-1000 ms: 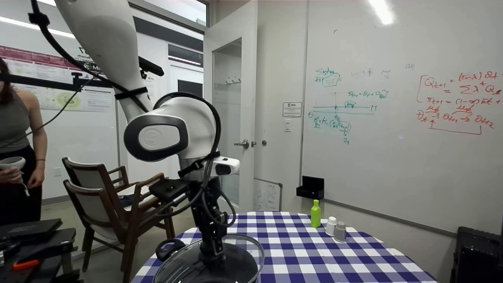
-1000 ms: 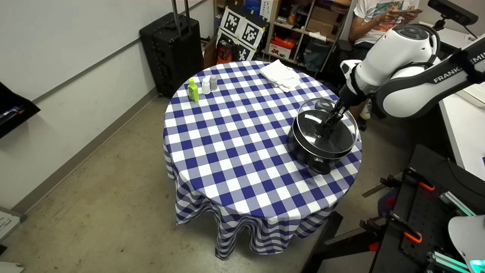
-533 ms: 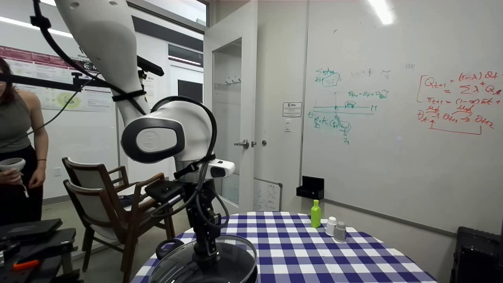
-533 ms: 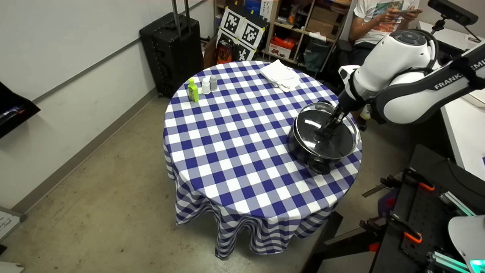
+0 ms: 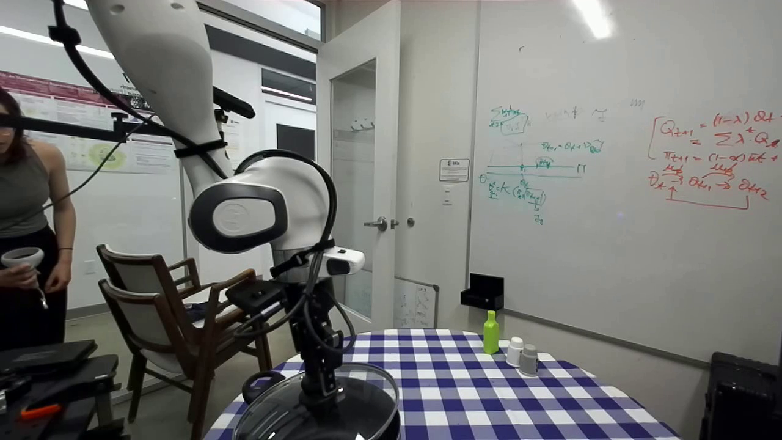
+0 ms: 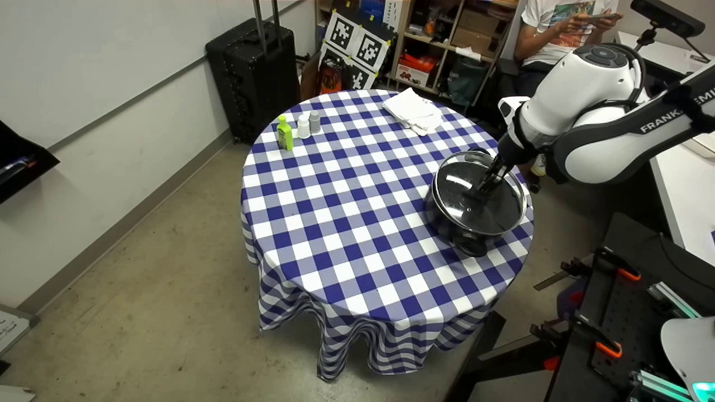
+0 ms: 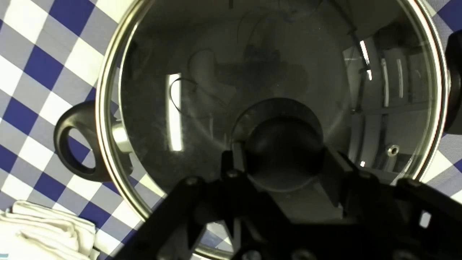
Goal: Put the lid on the pot
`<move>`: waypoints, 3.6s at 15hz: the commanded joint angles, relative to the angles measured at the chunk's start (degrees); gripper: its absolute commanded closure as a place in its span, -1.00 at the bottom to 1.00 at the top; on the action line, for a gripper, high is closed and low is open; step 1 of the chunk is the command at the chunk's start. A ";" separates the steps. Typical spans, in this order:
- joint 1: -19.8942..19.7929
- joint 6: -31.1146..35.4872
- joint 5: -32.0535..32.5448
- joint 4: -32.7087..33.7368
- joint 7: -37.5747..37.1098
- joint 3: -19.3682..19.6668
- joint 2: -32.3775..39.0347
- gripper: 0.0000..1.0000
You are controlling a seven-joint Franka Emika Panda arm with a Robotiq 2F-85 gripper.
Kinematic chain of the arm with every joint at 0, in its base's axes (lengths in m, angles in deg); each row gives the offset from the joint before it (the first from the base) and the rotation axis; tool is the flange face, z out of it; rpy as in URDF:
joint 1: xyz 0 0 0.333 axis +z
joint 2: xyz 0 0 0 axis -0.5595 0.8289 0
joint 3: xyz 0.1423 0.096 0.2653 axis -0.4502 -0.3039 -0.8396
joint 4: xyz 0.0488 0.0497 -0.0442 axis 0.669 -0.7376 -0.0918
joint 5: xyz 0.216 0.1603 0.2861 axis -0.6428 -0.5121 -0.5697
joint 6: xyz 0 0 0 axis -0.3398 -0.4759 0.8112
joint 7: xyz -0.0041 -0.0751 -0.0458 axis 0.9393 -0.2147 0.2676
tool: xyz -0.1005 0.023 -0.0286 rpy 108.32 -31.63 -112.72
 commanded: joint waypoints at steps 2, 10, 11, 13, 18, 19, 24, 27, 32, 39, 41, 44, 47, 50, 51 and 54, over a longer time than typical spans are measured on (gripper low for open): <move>1.51 -0.10 1.19 -0.26 -2.12 1.21 -0.54 -0.53; 2.24 -1.86 1.15 -0.70 -2.40 0.82 -2.78 -1.00; 2.23 -2.78 1.10 -0.99 -2.02 0.51 -3.77 -1.00; 1.61 -5.76 0.36 -2.34 -0.17 -1.30 -7.43 -1.00; 2.03 -14.56 -2.54 -6.57 4.15 -6.05 -19.88 -1.00; 2.30 -16.02 -4.50 -7.26 6.29 -6.97 -22.35 -1.00; 8.05 -21.29 -15.30 -9.30 18.96 -6.84 -32.96 -1.00; 12.78 -25.55 -19.85 -10.22 26.88 -5.04 -38.50 -1.00; 18.36 -34.63 -22.43 -11.58 40.93 -2.00 -45.67 -1.00; 20.65 -36.47 -21.63 -14.07 55.99 -0.56 -49.80 -1.00; 21.47 -36.85 -22.23 -14.66 60.55 0.11 -50.78 -1.00; 21.27 -36.52 -21.88 -15.15 62.34 -0.49 -51.49 -1.00; 18.84 -33.72 -20.77 -15.80 53.54 -3.75 -51.99 -1.00; 17.12 -32.29 -20.09 -16.23 42.11 -6.41 -53.62 -1.00; 16.75 -31.99 -19.71 -16.25 38.41 -7.18 -54.17 -1.00; 15.63 -31.29 -18.17 -16.28 27.71 -8.88 -55.30 -1.00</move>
